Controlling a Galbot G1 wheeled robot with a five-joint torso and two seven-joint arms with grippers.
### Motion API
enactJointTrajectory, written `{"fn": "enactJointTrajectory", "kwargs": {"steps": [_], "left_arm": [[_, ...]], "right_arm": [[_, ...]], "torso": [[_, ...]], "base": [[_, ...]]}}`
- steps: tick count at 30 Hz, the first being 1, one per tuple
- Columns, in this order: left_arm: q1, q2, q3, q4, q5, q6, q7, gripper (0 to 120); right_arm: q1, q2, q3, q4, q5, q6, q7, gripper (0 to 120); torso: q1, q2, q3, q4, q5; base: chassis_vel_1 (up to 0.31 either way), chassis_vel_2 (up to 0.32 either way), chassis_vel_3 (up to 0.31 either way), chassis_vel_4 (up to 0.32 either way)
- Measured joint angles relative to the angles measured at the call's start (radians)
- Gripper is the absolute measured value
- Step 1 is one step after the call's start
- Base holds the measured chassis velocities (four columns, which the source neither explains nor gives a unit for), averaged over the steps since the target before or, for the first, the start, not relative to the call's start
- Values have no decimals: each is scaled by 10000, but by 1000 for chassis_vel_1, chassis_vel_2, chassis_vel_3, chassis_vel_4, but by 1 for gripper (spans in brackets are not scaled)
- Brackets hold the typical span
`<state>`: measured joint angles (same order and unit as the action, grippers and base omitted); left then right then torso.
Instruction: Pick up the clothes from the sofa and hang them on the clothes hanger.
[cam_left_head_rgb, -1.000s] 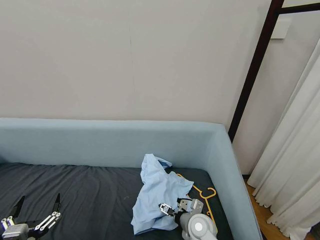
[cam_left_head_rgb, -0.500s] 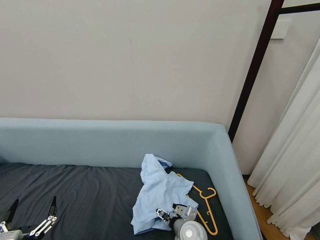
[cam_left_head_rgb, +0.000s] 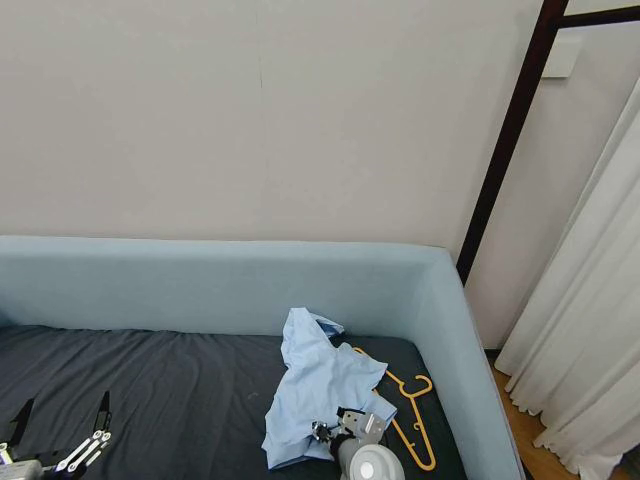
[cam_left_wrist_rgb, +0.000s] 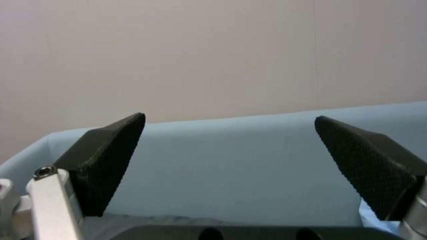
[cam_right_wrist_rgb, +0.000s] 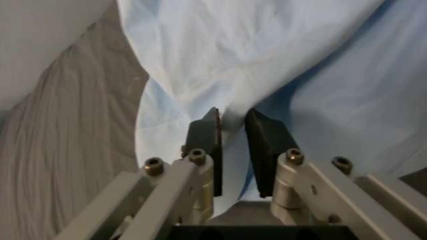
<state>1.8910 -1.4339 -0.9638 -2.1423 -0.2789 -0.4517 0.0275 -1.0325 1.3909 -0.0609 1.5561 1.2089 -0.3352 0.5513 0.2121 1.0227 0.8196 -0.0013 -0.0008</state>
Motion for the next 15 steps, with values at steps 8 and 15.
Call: {"fn": "enactJointTrajectory", "kwargs": {"steps": [8,15], "left_arm": [[-137,-34,191,96,70,0,-13,100],[-262,28,266,167,71,-1,-33,100]], "right_arm": [[-3,-79,111,266,-52,320,-208,0],[-26,-560,391,1545,366,1390,-809,0]], "torso": [[0,0,0,1,1],[0,0,0,2,2]], "base": [[0,0,0,0],[0,0,0,0]]}}
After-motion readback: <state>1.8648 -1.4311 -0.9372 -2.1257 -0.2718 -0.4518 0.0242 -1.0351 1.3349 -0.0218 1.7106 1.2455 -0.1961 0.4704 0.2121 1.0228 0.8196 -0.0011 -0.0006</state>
